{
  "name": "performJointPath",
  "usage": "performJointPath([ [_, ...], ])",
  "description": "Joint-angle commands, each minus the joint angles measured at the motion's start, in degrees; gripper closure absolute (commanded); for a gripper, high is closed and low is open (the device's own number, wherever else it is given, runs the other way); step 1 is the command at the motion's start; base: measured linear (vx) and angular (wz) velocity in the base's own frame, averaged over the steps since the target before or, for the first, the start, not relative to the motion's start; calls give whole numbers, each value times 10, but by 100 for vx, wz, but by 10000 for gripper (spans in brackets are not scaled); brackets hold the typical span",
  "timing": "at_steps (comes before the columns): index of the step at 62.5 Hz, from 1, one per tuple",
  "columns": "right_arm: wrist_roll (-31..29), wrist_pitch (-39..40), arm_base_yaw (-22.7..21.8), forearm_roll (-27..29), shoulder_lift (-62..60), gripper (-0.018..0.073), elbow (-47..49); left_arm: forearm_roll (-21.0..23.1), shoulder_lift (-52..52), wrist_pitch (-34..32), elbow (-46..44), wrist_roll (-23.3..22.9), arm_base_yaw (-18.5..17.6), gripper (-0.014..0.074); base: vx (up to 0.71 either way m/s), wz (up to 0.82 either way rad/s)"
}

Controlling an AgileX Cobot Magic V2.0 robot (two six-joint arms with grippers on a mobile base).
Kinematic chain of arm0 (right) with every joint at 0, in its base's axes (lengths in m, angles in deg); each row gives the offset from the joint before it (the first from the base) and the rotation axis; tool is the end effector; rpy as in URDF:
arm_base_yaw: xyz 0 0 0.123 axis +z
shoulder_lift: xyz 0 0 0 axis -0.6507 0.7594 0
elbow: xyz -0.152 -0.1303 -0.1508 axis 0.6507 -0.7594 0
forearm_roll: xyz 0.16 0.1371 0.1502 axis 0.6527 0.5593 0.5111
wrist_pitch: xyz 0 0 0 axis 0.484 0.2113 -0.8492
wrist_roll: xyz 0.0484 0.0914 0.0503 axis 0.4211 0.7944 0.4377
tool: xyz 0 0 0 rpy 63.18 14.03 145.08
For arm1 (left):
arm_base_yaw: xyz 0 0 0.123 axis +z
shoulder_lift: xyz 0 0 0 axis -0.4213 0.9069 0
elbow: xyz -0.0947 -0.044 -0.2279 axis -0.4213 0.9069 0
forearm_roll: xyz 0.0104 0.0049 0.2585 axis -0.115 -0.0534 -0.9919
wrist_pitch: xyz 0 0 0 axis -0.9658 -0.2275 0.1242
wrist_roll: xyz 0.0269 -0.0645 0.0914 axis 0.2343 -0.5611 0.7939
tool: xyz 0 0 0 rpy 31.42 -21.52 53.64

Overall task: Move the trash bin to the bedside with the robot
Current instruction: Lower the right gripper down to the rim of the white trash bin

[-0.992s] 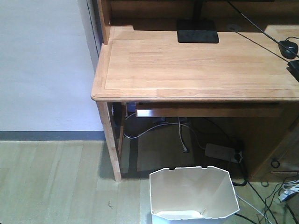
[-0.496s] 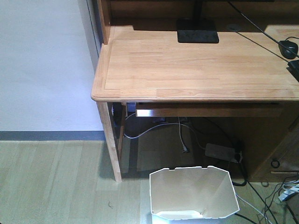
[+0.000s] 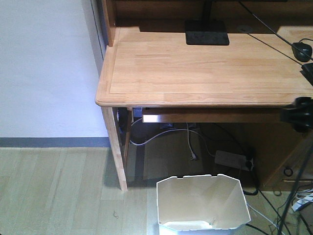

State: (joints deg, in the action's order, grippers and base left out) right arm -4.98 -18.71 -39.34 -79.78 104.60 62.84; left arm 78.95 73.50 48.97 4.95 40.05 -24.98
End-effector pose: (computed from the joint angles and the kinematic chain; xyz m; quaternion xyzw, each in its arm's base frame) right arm 0.2368 0.0068 0.2394 -0.0160 0.9371 0.0094 0.3486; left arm 0.1217 -0.0002 0.1860 -0.0093 0.7452 -0.0102 0.6666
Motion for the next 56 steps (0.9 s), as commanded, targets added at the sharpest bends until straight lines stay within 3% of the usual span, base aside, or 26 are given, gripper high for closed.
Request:
performJointPath([
  [1, -59, 1, 1, 38, 47, 86, 41, 6, -8, -45, 11, -3, -1, 603, 0, 0],
  [8, -102, -31, -1, 64, 114, 86, 61, 6, -8, -45, 11, -3, -1, 603, 0, 0],
  [18, -110, -19, -3, 67, 194, 86, 62, 6, -8, -45, 11, -3, -1, 603, 0, 0],
  [28, -141, 2, -63, 114, 281, 86, 62, 6, -8, -45, 11, -3, -1, 603, 0, 0],
  [38, -239, 28, -111, 186, 350, 86, 62, 6, -8, -45, 11, -3, -1, 603, 0, 0],
  [56, -291, 112, -112, 220, 486, 70, 61, 6, -8, -45, 11, -3, -1, 603, 0, 0],
])
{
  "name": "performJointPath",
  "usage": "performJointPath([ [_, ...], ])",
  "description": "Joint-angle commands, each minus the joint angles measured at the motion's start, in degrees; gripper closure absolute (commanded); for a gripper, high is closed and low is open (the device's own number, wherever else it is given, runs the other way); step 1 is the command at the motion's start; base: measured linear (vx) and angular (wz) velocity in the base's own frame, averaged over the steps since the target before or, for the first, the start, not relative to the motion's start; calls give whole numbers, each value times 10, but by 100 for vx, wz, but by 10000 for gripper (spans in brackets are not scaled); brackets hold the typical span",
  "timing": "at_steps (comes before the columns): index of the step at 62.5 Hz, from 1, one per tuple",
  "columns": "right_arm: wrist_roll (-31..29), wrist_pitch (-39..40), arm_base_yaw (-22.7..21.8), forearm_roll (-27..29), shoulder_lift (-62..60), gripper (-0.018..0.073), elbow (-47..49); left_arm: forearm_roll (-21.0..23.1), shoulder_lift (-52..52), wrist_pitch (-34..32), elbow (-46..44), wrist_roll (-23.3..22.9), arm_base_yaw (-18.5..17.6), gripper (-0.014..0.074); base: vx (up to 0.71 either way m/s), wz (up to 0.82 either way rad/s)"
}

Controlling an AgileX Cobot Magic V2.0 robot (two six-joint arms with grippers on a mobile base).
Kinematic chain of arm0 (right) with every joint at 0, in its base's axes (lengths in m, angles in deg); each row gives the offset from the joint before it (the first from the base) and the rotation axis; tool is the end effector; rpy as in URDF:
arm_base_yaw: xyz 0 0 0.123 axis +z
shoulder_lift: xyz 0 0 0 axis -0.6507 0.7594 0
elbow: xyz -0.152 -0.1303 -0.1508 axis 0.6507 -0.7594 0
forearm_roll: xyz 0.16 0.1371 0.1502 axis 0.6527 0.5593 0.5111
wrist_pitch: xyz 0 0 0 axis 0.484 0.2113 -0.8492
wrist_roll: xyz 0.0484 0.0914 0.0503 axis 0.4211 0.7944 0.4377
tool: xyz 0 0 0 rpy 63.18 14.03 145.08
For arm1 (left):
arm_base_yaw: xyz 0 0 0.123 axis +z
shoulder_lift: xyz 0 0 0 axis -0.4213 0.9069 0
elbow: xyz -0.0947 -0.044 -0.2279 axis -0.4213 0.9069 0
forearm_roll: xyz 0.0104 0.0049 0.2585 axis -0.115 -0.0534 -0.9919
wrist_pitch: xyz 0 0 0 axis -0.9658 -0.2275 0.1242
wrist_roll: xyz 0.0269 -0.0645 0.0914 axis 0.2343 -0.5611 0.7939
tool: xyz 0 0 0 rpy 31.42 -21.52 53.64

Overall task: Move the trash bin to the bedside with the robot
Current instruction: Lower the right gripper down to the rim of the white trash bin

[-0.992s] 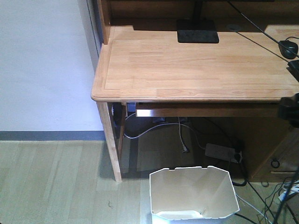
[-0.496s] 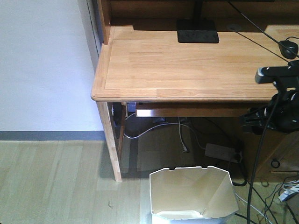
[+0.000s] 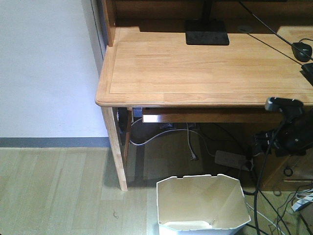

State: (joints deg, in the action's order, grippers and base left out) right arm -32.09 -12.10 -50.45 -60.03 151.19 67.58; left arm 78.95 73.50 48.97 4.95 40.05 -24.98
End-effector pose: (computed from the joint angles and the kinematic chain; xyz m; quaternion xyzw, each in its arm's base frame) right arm 0.2892 -0.0283 0.0469 -0.0104 0.9935 0.0818 0.0791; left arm 0.1217 -0.0002 0.1860 -0.0093 0.7452 -0.0102 0.6666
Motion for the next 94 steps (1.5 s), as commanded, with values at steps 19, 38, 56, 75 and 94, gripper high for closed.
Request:
performJointPath([
  [19, -136, 194, -1, 120, 160, -3, 13, 6, -8, -45, 11, -3, -1, 603, 0, 0],
  [38, -242, 260, -1, 172, 290, -12, 37, 6, -8, -45, 11, -3, -1, 603, 0, 0],
  [56, -250, 263, 10, 174, 413, -12, 117, 6, -8, -45, 11, -3, -1, 603, 0, 0],
  [75, -256, 251, 10, 176, 513, -12, 208, 6, -8, -45, 11, -3, -1, 603, 0, 0],
  [94, -258, 238, 10, 176, 597, 20, 277, 6, -8, -45, 11, -3, -1, 603, 0, 0],
])
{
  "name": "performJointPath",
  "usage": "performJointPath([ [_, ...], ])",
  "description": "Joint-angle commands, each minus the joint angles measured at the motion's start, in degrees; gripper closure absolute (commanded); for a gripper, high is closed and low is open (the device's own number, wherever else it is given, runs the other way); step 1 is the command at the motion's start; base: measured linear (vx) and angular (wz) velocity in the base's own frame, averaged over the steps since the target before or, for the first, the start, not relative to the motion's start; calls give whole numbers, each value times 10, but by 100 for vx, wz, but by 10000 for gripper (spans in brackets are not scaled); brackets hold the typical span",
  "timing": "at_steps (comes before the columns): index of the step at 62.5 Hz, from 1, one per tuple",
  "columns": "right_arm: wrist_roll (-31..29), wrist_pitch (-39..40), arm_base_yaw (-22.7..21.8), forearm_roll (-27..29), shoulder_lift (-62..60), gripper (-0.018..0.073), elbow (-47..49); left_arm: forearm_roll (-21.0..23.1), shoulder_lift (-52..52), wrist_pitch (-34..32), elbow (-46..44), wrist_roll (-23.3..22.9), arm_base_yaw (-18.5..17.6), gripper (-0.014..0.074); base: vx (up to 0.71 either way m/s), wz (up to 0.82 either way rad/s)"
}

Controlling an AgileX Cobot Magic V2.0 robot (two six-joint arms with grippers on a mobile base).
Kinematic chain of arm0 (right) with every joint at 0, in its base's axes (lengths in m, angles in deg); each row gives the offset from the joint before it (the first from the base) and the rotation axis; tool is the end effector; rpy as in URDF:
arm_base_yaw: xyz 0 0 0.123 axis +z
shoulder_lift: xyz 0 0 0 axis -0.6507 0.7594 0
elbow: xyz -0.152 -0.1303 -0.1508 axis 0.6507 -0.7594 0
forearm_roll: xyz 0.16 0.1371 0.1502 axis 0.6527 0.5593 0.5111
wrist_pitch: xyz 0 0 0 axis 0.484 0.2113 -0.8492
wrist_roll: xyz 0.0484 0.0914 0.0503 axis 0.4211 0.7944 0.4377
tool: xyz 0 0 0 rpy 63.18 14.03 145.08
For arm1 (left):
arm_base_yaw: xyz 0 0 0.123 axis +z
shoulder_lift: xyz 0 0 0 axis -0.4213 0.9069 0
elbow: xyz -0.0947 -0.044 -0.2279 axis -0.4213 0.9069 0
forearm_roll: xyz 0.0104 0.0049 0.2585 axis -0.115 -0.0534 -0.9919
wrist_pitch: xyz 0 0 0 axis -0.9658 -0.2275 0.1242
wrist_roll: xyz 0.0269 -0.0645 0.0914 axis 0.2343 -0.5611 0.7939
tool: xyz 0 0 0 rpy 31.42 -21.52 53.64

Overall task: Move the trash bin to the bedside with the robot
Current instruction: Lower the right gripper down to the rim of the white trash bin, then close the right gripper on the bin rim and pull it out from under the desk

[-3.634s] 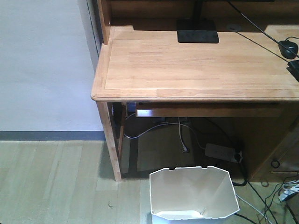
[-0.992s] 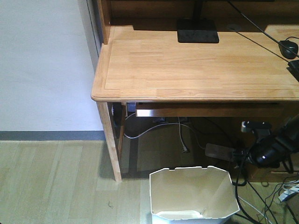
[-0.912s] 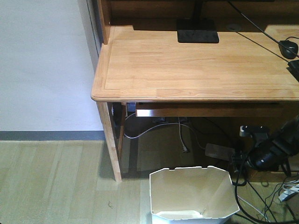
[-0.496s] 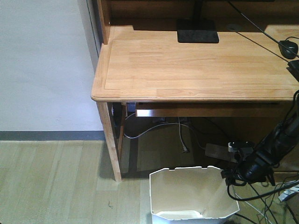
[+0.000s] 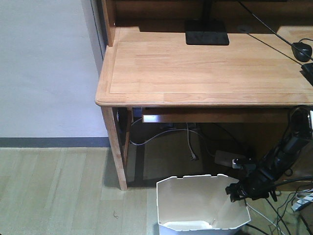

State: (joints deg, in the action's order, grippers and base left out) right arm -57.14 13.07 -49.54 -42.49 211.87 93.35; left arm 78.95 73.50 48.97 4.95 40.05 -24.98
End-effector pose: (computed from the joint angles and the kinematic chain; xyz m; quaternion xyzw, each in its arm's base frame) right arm 0.2733 -0.0350 -0.2261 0.0532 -0.9977 -0.0391 0.0164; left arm 0.1217 -0.0002 0.1860 -0.0093 0.7452 -0.0102 0.6666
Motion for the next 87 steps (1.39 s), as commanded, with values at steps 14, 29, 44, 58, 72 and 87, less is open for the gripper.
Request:
performJointPath([
  [14, -9, -66, -1, 1, 30, 174, 65, 6, -8, -45, 11, -3, -1, 603, 0, 0],
  [29, -18, -100, -2, 22, 23, 573, 82, 6, -8, -45, 11, -3, -1, 603, 0, 0],
  [44, -50, -124, -2, 60, -12, 568, 80, 6, -8, -45, 11, -3, -1, 603, 0, 0],
  [58, -136, -183, -2, 142, -59, 566, 71, 6, -8, -45, 11, -3, -1, 603, 0, 0],
  [72, -315, -168, -2, 297, -139, 566, -24, 6, -8, -45, 11, -3, -1, 603, 0, 0],
  [87, -422, -218, -2, 405, -231, 566, -133, 6, -8, -45, 11, -3, -1, 603, 0, 0],
])
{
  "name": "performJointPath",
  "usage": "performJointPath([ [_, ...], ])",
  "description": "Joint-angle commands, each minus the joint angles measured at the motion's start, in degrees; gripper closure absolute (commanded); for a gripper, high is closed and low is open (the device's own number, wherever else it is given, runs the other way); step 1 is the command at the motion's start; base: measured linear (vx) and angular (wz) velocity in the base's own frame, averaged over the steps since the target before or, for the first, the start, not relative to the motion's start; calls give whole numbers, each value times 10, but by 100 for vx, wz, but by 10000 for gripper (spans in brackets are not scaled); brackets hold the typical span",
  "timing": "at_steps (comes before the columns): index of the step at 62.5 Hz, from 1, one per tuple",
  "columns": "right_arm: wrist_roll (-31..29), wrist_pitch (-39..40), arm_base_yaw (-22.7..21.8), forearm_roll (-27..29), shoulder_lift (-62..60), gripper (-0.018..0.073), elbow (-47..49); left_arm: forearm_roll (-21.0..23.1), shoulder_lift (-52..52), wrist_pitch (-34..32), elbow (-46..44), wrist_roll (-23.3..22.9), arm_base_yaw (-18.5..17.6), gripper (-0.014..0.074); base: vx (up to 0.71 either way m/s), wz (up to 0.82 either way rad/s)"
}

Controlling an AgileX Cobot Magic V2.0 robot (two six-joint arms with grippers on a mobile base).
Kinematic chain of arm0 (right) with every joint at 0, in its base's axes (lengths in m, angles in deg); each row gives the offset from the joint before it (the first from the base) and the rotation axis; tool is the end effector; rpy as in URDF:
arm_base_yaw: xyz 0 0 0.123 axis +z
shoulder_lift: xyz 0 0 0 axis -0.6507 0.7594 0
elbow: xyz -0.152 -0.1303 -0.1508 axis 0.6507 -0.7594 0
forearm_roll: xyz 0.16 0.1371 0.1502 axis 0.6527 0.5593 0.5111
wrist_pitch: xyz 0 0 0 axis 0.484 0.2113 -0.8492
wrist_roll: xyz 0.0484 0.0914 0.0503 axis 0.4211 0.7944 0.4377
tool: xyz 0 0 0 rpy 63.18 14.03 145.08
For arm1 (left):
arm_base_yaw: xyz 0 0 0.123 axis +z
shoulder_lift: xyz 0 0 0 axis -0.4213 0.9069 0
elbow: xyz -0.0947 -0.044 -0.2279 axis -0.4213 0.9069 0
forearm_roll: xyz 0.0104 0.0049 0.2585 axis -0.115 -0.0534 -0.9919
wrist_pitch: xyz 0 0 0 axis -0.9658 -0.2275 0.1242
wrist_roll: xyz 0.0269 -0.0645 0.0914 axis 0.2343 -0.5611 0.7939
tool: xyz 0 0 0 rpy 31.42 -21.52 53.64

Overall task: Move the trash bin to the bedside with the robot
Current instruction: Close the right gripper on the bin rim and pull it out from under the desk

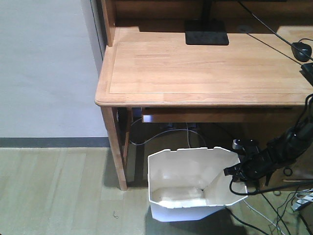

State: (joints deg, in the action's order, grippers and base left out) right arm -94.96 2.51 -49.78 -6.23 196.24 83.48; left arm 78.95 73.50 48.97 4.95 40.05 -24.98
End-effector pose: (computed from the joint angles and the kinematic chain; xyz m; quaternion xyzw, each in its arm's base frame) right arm 0.2993 -0.0156 -0.1508 -0.0732 0.9867 0.1316 0.0614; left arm 0.1217 -0.0002 0.1860 -0.0093 0.7452 -0.0102 0.6666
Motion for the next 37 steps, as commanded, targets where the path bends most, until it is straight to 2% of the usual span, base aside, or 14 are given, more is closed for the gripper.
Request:
performJointPath([
  [1, -47, -115, 1, 44, -81, 566, -41, 6, -8, -45, 11, -3, -1, 603, 0, 0],
  [23, -71, -138, 1, 60, -208, 566, -172, 6, -8, -45, 11, -3, -1, 603, 0, 0],
  [37, -90, -140, 1, 60, -244, 566, -203, 6, -8, -45, 11, -3, -1, 603, 0, 0],
])
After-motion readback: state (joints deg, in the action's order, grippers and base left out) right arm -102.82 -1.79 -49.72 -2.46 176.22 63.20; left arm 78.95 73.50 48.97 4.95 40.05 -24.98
